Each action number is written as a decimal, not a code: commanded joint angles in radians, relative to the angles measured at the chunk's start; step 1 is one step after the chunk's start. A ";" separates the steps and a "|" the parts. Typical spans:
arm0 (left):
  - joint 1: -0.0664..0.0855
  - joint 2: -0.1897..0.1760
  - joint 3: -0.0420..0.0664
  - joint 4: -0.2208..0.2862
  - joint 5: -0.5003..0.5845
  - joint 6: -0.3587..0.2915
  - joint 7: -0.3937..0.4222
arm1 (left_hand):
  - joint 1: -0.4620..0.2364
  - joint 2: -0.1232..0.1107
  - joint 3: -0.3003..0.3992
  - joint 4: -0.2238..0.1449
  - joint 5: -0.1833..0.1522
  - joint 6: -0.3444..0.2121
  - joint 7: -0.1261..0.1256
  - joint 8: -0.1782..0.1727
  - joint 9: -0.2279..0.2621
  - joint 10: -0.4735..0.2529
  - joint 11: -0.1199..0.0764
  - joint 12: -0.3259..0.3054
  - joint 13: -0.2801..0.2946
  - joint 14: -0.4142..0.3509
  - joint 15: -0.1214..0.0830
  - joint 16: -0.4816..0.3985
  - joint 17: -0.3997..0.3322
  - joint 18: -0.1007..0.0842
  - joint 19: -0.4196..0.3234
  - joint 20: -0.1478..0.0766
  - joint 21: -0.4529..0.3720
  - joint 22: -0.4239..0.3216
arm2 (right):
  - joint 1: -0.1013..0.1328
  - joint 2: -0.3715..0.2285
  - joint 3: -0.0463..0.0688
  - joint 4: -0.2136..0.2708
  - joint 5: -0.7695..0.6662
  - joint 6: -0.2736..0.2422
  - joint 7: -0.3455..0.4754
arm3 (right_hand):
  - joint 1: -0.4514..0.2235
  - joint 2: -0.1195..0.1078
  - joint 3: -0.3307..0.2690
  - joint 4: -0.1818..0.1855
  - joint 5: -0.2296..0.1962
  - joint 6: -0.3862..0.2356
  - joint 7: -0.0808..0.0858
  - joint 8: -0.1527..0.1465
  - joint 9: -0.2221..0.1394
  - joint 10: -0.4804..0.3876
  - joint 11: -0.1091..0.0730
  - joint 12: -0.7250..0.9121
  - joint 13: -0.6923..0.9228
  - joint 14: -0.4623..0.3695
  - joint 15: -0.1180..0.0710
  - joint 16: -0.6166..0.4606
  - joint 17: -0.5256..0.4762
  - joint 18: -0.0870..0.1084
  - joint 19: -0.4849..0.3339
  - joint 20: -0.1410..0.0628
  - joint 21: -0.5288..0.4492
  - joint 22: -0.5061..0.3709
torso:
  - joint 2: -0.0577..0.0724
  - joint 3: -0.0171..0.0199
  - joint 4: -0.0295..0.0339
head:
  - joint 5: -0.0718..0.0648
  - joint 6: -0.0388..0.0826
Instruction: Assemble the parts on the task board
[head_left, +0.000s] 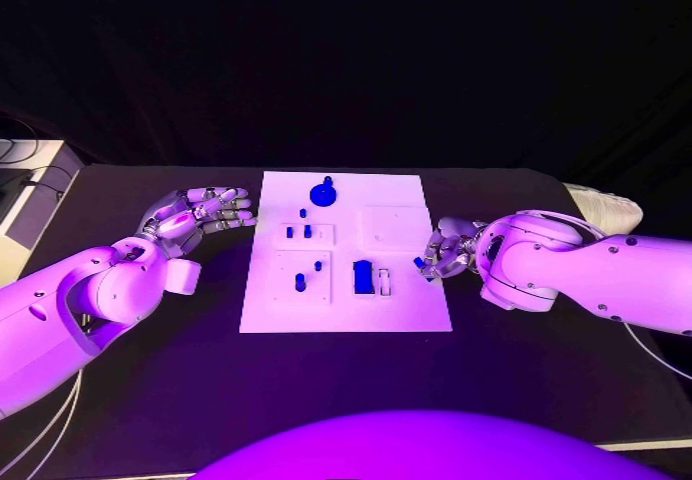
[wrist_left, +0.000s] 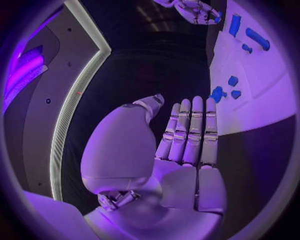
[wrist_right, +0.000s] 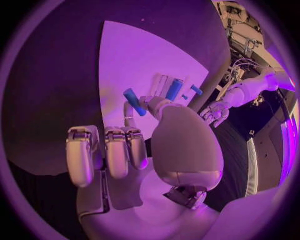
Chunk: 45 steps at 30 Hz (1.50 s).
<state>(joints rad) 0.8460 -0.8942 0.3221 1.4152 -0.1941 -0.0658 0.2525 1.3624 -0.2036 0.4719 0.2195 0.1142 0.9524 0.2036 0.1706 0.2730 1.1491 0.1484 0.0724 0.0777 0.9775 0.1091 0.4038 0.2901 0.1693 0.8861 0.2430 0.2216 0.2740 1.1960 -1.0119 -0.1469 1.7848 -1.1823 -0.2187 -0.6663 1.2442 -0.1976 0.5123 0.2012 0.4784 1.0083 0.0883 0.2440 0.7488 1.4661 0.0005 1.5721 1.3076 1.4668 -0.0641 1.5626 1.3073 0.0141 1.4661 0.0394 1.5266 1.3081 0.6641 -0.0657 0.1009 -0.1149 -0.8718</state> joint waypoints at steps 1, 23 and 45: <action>0.000 0.003 0.001 0.003 0.003 0.015 0.003 | -0.001 0.005 -0.003 0.003 0.001 0.000 0.003 -0.001 -0.002 -0.005 0.002 -0.005 0.001 0.006 0.003 -0.006 0.001 0.012 0.006 0.003 -0.003 -0.001 | 0.009 0.015 -0.001 0.011 0.087 -0.031 -0.001 | -0.010 0.003 0.113 -0.120 -0.003 0.011 -0.004 0.002 0.013 0.105 0.003 -0.002 0.263 0.099 0.002 -0.001 0.240 -0.005 0.096 0.001 -0.002 0.251 | 0.000 0.0002 -0.0002 | -0.001 -0.001; 0.000 0.005 0.001 0.001 0.001 0.018 0.002 | 0.001 0.005 -0.006 0.005 0.001 -0.002 0.004 -0.002 -0.003 -0.007 0.003 -0.005 0.001 0.006 0.004 -0.009 0.004 0.012 0.007 0.004 -0.006 -0.003 | -0.002 0.134 -0.015 -0.059 0.149 0.046 -0.034 | -0.105 0.000 0.078 -0.106 -0.072 0.037 -0.020 0.007 0.022 0.102 -0.009 -0.008 0.260 0.098 -0.008 -0.003 0.236 -0.003 0.093 -0.005 -0.016 0.248 | 0.001 0.0011 -0.0004 | 0.002 -0.001; 0.000 0.006 0.001 -0.001 0.001 0.022 -0.001 | 0.001 0.005 -0.007 0.006 0.001 -0.002 0.004 -0.002 -0.003 -0.007 0.004 -0.005 0.002 0.006 0.005 -0.011 0.005 0.012 0.008 0.004 -0.007 -0.004 | -0.004 0.161 -0.015 -0.081 0.111 0.011 -0.034 | -0.143 0.005 0.052 -0.075 -0.163 0.066 -0.032 0.014 0.021 0.102 -0.019 -0.007 0.260 0.098 -0.016 -0.002 0.237 -0.003 0.092 -0.012 -0.017 0.247 | 0.001 0.0014 -0.0002 | 0.008 -0.001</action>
<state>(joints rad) 0.8459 -0.8906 0.3221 1.4127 -0.1947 -0.0633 0.2481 1.3624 -0.2037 0.4678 0.2235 0.1141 0.9524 0.2036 0.1706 0.2711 1.1454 0.1522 0.0724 0.0785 0.9810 0.1127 0.3978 0.2944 0.1692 0.8897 0.2467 0.2176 0.2706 1.1930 -0.8530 -0.1620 1.7061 -1.0564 -0.2200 -0.6949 1.1101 -0.1897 0.5653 0.1228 0.3206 1.0585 0.0671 0.2542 0.7682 1.4653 -0.0099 1.5684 1.3076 1.4666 -0.0717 1.5627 1.3073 0.0141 1.4661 0.0322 1.5113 1.3076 0.6659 -0.0640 0.1012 -0.1079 -0.8726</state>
